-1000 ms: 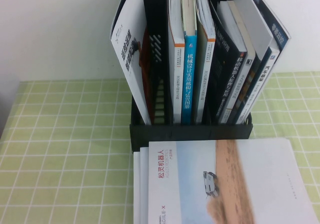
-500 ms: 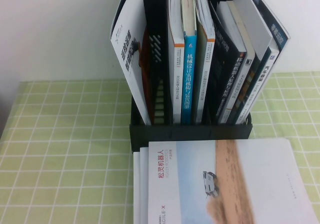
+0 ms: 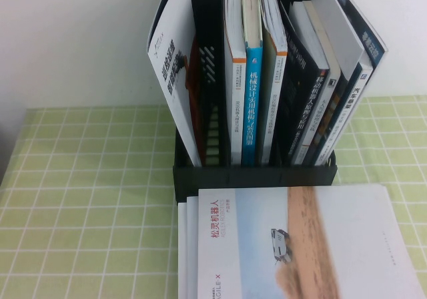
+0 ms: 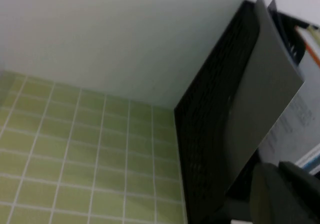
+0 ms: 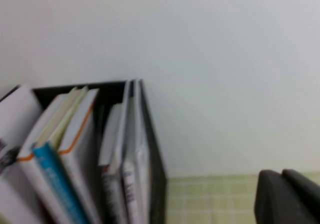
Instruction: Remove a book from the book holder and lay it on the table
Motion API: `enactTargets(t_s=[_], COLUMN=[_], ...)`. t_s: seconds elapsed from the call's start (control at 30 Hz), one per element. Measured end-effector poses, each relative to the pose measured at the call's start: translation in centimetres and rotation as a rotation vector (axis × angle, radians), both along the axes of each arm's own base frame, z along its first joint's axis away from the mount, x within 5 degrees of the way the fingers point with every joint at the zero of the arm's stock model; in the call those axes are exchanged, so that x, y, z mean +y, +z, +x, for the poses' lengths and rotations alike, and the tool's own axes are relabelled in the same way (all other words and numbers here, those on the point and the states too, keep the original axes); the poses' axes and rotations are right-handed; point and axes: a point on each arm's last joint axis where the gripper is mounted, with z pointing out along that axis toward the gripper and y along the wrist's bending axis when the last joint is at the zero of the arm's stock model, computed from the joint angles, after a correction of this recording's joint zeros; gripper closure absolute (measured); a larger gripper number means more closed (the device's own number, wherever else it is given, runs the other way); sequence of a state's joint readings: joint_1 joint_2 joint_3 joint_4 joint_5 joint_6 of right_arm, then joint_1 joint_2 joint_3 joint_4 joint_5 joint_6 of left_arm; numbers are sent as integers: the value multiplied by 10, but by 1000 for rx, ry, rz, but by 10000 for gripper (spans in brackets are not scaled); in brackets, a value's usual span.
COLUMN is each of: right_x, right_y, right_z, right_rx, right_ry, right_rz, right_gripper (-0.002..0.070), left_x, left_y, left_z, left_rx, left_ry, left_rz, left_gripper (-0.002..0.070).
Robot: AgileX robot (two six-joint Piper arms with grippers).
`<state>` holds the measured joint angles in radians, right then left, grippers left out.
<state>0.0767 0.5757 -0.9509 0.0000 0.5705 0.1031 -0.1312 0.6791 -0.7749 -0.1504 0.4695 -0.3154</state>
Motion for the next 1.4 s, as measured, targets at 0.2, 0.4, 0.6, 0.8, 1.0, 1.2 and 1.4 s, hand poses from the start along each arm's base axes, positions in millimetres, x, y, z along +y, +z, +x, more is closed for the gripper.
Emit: enactTargets(t_s=[0.2,0.4,0.6,0.8,1.0,1.2,1.4], right_x=[37,80,119,178,233,271,300], right_y=[-41,-67,-95,-115,-119,-124,-127], right_z=[23,71,114,125,150,188,215], right_rx=[204,294,273,193,182,191,161], right_ry=[364,717,765,732,711,702,715], right_rz=[53,131,97,-35,-90,-53,-50], right_gripper=[678,678,678,677,677,600,336], left_x=[-9,-26,-41,-43,-22,-2,-4], left_y=[-28,-45,-60,-77,-81,-91,-105], left_z=[34,74,107,130,148,162,170], left_rx=[122,80,10,13,-2,2,3], left_ry=[-85,-242,-371,-372,-451,-464,-538], left_rz=[81,140,120,77,-27,-99,-76], left_gripper=[678,678,678,678,678,678,678])
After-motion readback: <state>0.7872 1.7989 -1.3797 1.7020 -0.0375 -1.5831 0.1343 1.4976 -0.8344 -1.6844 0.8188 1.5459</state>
